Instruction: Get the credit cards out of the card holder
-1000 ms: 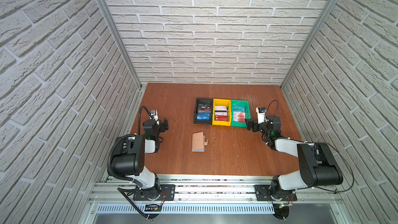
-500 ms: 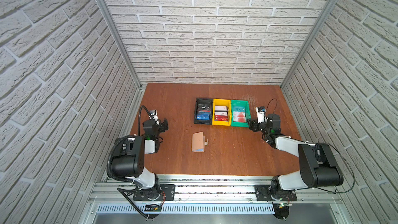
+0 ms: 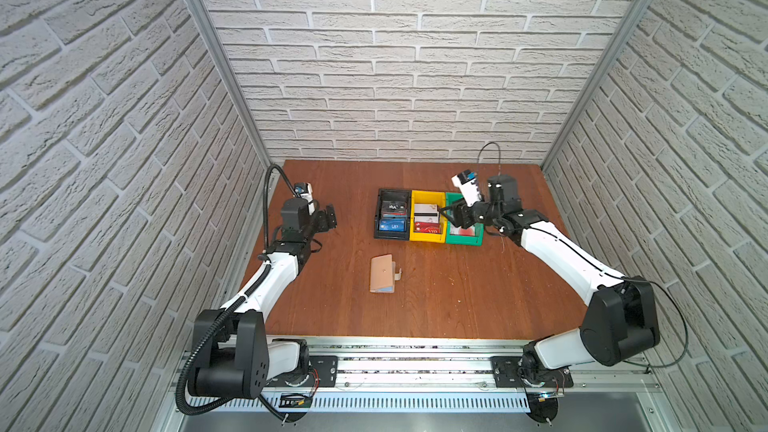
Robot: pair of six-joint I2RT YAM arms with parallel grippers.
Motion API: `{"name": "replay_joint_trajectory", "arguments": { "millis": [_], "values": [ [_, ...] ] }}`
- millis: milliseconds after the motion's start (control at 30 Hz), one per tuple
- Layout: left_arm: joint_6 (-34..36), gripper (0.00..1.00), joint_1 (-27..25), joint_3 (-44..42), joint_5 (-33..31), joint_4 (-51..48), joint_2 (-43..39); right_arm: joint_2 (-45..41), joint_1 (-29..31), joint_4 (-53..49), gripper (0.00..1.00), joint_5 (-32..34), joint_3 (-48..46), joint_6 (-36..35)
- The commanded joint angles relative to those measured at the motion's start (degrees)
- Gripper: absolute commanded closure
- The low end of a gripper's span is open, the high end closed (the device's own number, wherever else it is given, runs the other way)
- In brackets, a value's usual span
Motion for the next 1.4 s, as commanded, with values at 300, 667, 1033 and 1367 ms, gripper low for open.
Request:
{"name": "replay_joint_trajectory", "arguments": {
  "millis": [300, 667, 1033, 1367],
  "values": [
    [-28.88, 0.18, -11.68, -18.42, 5.42, -0.15, -5.4, 13.04, 17.83, -2.6, 0.6, -5.3, -1.38, 5.84],
    [-33.4, 0.42, -12.94, -25.87, 5.16, -4.45, -17.35, 20.64, 19.4, -2.86, 0.66, 0.05, 4.48, 6.1],
    [-35.02, 0.51, -12.88, -22.47, 12.07, 0.15, -9.43, 24.33, 19.41, -5.61, 0.7, 3.18, 7.31, 4.9],
    [-36.72, 0.61, -14.23, -17.77, 18.48, 5.53, 0.77, 24.48, 20.1, -6.55, 0.71, 2.25, 8.17, 3.99]
  ]
}}
